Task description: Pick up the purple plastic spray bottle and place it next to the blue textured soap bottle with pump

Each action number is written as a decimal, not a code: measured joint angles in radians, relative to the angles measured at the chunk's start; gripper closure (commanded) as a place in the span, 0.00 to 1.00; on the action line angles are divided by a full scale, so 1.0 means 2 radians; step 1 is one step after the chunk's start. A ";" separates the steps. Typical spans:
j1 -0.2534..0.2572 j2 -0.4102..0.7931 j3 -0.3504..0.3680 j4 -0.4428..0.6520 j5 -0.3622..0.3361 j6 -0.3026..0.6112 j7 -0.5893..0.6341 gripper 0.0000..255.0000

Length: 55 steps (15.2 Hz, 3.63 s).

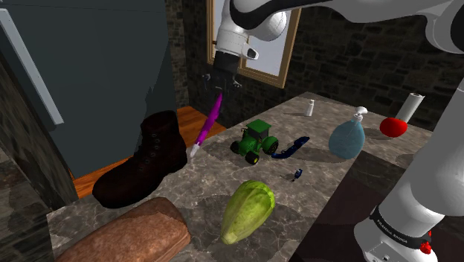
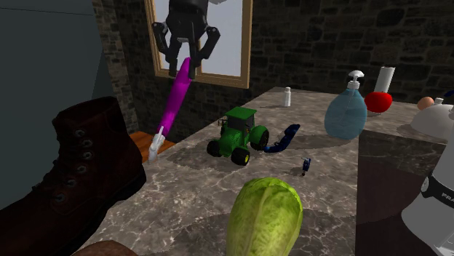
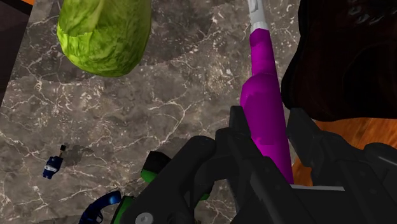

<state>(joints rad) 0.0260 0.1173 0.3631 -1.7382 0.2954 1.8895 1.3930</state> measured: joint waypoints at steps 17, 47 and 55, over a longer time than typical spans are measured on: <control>0.001 0.008 0.001 0.124 -0.010 -0.111 0.035 1.00; -0.147 -0.081 -0.140 0.079 0.005 -0.240 -0.226 1.00; -0.195 -0.054 -0.191 0.121 -0.010 -0.282 -0.319 1.00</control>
<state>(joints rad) -0.3647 0.0096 -0.0188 -1.4969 0.2754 1.3257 0.7554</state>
